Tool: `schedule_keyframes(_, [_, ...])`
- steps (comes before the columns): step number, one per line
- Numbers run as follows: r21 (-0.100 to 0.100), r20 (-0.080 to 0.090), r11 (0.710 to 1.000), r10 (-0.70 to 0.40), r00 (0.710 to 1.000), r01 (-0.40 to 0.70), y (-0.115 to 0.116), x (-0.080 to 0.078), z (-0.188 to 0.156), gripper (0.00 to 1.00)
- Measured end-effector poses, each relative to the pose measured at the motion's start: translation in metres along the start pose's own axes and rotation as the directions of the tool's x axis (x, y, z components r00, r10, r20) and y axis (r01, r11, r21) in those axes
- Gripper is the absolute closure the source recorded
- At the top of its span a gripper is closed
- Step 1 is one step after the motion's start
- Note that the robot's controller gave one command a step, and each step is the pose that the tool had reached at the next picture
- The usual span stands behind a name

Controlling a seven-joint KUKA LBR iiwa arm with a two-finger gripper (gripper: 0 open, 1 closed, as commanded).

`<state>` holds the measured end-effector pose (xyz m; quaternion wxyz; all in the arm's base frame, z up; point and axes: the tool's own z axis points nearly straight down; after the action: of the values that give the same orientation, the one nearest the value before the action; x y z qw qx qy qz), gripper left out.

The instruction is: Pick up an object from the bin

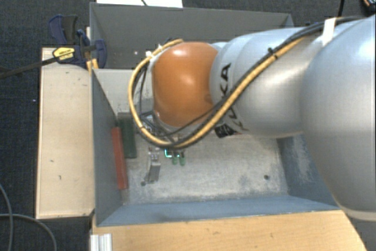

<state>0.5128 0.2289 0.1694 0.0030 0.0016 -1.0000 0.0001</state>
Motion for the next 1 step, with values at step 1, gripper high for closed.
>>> schedule_keyframes(1, [0.003,0.004,0.995,0.103,0.995,-0.103,-0.0823,-0.0478,0.0688,0.0])
